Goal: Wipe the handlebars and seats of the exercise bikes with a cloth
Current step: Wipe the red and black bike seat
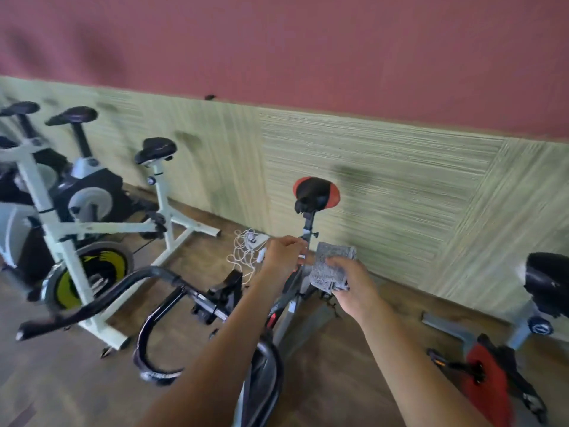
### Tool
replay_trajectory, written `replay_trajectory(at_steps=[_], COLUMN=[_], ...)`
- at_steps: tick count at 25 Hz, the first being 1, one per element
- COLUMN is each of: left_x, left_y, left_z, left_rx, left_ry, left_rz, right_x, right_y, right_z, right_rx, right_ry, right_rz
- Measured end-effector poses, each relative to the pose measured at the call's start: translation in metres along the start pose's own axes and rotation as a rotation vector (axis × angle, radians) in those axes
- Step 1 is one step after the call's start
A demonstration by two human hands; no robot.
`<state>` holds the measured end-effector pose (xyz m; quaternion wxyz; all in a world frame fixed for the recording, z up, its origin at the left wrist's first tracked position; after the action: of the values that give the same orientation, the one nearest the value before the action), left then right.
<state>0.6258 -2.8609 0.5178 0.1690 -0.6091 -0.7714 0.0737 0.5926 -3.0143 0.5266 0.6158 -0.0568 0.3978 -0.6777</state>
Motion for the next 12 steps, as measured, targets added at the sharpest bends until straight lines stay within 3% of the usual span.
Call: replay_trajectory(at_steps=[5,9,12], left_x=[-0.030,-0.048,-0.065], left_y=[0.108,0.199,0.267], left_z=[-0.008,0.001,0.010], left_rx=[0.051,0.066,0.111], left_ry=[0.069,0.069,0.086], left_rz=[0.074,-0.021,-0.189], right_x=[-0.001,-0.001,-0.011], right_y=[0.101,0.200,0.287], right_z=[0.040,0.062,0.080], right_rx=[-0.038,-0.060,-0.053], right_ry=[-0.040,-0.089,-0.154], right_rz=[0.008,-0.016,-0.014])
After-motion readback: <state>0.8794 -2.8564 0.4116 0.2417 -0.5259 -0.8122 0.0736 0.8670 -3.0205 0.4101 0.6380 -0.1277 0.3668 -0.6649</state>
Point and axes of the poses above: each hand's wrist, its own y-axis towards the middle knuckle, its own x-axis out of the back of the hand, z = x × y, the point moved 3 cm from there along y, towards the middle knuckle, and after that the axes turned 2 degrees about -x, right-handed, at the moved point
